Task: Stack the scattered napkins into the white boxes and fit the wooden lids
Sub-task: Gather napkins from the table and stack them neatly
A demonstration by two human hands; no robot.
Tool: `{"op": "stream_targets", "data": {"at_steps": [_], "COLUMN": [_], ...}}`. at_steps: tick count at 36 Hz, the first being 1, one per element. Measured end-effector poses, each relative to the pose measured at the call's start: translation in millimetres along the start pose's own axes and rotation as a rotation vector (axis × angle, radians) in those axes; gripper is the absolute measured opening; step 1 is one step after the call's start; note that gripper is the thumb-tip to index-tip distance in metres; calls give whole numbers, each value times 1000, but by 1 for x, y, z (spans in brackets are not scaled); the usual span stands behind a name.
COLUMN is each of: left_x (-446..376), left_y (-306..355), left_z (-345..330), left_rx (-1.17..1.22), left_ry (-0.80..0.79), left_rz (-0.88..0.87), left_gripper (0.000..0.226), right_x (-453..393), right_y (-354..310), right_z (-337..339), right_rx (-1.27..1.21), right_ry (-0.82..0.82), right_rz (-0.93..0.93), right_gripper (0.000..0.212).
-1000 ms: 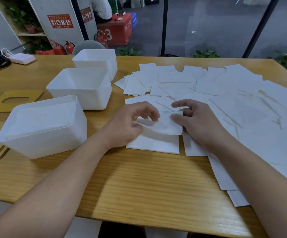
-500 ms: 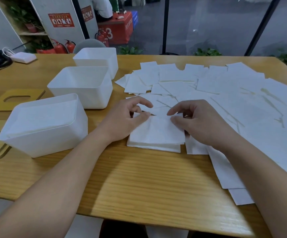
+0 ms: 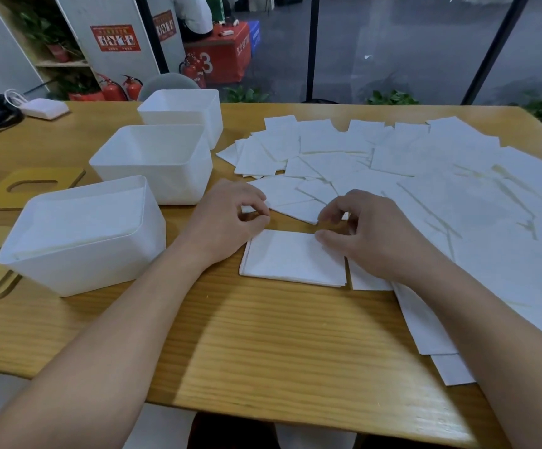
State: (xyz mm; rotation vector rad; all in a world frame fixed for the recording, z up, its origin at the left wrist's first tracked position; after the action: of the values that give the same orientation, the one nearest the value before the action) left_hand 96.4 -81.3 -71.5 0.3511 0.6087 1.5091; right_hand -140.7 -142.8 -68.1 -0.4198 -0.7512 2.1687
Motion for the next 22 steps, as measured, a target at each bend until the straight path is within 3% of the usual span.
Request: {"op": "stream_targets", "data": {"at_steps": [10, 18, 22], "left_x": [1, 2, 4], "left_y": [3, 0, 4], "left_z": [4, 8, 10], "left_rx": [-48, -93, 38], "left_ry": [26, 93, 129], "left_rz": [79, 56, 14], "left_gripper": [23, 21, 21], "right_x": [0, 1, 1], "right_y": [-2, -3, -4], "right_z": [-11, -11, -7], "right_rx": [24, 20, -95], "right_ry": [-47, -41, -6], "right_rz": [14, 5, -28], "right_gripper": [8, 6, 25]}}
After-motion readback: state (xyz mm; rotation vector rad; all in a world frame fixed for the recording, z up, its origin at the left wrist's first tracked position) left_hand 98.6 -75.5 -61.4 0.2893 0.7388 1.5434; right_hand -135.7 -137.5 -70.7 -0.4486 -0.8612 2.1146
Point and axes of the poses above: each hand's wrist, its own x-axis away from the middle knuckle, its own z-axis out of the back of the hand, y = z × x, the point moved 7 cm from there along -x, towards the middle knuckle, and after that the axes turned 8 degrees about -y, right-handed, at the moved point
